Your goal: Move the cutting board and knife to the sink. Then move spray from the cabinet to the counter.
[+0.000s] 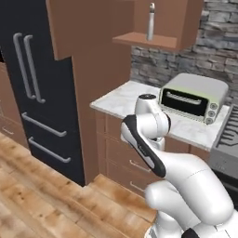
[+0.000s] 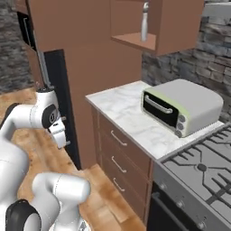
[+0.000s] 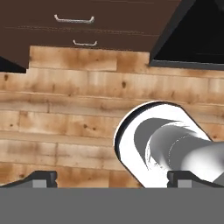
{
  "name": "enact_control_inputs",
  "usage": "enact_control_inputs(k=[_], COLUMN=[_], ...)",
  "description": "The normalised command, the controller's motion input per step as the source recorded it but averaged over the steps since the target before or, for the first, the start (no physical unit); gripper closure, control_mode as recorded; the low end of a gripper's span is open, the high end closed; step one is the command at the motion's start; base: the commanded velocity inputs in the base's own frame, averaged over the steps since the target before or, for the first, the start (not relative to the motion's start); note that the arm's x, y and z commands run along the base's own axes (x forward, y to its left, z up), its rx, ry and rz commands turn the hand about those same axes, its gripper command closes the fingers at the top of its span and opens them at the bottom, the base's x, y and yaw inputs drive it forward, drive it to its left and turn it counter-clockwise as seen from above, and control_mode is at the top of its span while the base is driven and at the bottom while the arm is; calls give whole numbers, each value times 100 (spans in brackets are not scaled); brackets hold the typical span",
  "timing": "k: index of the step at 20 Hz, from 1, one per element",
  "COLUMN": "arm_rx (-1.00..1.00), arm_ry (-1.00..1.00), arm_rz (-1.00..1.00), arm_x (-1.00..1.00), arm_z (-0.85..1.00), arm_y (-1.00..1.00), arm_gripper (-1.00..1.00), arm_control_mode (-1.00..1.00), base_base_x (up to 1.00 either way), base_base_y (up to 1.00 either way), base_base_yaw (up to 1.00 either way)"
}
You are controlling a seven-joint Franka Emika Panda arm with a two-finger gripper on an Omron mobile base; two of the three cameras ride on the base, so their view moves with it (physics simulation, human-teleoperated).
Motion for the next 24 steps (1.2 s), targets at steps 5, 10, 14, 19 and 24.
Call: enact_control_inputs(k=[5, 10, 14, 19, 24], arm_rx=[0, 0, 0, 0, 0], arm_ry=[0, 0, 0, 0, 0], arm_rz=[0, 0, 0, 0, 0], arm_x=[0, 0, 0, 0, 0], arm_z=[0, 0, 0, 0, 0], arm_y=[0, 0, 0, 0, 0], arm_gripper=[-100, -100, -100, -100, -100], arm_control_mode=[100, 100, 100, 100, 100], base_base_x=[76, 71, 70, 64, 60], base_base_y=[2, 7, 25, 29, 37], base_base_yaw=[-44, -44, -39, -31, -25])
